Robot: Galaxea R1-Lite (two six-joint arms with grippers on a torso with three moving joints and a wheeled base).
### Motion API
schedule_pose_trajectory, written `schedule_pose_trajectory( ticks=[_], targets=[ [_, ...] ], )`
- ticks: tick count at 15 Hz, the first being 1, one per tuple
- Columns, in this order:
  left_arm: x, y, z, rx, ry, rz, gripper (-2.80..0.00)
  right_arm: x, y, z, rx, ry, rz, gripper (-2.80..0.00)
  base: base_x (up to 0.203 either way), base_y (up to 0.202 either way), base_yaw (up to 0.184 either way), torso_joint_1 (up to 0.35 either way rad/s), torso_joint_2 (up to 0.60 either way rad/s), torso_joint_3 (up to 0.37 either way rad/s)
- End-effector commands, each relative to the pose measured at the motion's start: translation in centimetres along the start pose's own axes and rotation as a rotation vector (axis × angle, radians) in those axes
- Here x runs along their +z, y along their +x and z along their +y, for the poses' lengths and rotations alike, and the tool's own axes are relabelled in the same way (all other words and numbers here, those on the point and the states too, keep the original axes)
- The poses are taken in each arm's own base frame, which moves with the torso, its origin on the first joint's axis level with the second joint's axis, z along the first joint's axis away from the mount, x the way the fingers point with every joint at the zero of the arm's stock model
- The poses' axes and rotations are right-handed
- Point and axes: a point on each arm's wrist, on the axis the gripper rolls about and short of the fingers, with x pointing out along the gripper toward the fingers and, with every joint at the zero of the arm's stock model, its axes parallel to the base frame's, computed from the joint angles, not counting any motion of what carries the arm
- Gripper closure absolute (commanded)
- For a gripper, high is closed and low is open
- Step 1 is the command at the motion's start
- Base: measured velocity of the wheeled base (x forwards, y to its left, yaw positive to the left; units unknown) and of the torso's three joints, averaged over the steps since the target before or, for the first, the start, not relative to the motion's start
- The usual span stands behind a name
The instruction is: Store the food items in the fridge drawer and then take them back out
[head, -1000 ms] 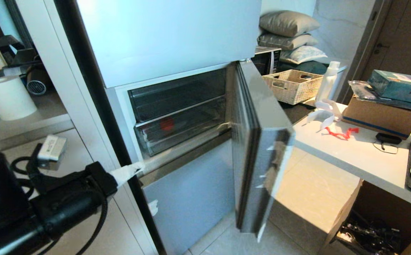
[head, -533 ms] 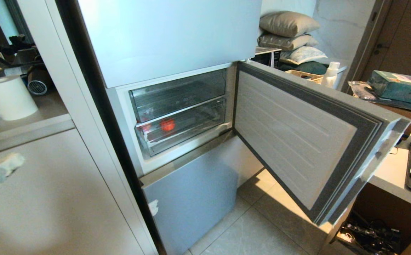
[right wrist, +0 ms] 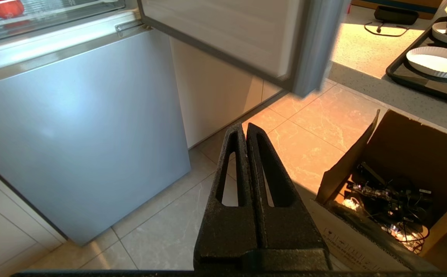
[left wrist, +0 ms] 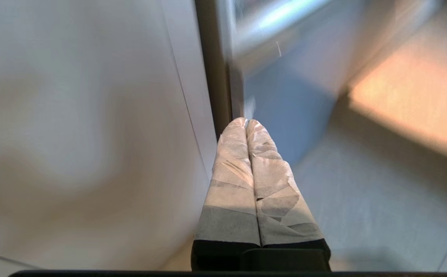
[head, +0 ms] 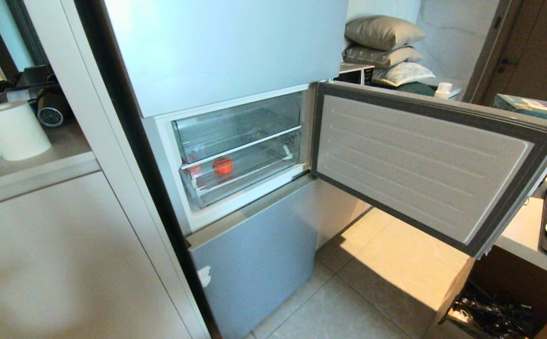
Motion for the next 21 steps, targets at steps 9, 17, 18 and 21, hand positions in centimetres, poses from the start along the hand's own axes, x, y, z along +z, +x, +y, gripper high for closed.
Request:
schedule_pose_trajectory(
  ticks=[9,17,18,21],
  targets=[
    [-2.36,-0.7,-0.26,-0.006,-0.064,-0.134,0.0,-0.01,0.01,-0.01,-0.002,0.0,0.002,0.0,0.0,0.0,0.0,0.0,0.0,0.0],
    [-2.3,-0.67,-0.24,0.0,-0.106,-0.147,0.0,-0.01,0.01,-0.01,-0.002,0.003,0.002,0.0,0.0,0.0,0.0,0.0,0.0,0.0],
    [-2.3,-0.67,-0.24,0.0,-0.106,-0.147,0.0,-0.01,0.01,-0.01,-0.002,0.003,0.002,0.0,-0.001,-0.004,0.105,0.007,0.0,0.002],
    [-2.3,-0.67,-0.24,0.0,-0.106,-0.147,0.0,-0.01,0.01,-0.01,-0.002,0.003,0.002,0.0,0.0,-0.009,0.17,0.003,0.0,0.005]
  ],
)
